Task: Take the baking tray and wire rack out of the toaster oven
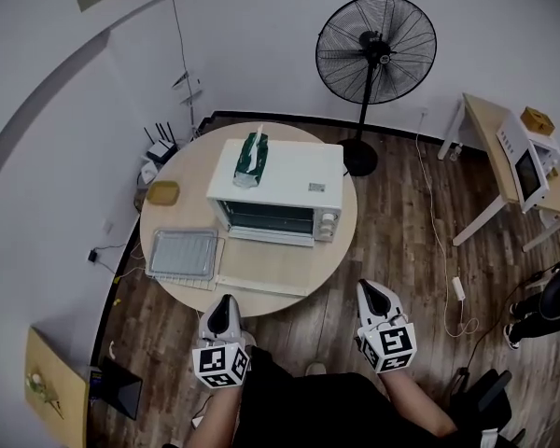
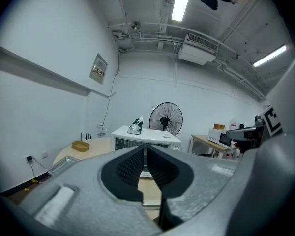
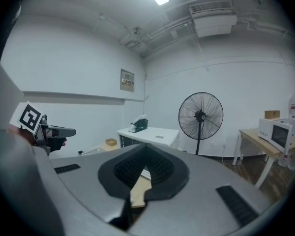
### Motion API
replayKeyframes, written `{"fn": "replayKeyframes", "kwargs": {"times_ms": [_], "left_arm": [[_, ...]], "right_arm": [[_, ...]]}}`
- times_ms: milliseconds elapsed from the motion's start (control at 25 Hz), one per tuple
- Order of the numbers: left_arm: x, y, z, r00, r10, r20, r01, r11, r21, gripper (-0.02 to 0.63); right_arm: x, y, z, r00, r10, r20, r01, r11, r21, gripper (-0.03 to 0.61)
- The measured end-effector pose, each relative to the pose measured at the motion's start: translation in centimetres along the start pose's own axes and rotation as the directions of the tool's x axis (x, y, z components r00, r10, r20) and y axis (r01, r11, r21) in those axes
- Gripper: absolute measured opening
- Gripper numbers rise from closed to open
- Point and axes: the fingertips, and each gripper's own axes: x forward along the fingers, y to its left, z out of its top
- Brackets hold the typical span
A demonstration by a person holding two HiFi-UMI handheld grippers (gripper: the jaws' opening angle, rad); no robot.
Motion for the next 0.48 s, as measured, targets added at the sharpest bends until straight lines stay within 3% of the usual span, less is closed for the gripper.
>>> {"fn": "replayKeyframes", "kwargs": {"times_ms": [480], "left_arm": [[2.6,1.6,0.8,0.999,-0.037,0.016,0.037,0.999,0.005,0.031]], "right_arm": [[2.2,0.9,0.8,1.0,-0.02,-0.004,0.02,1.0,-0.005,-0.011]]}}
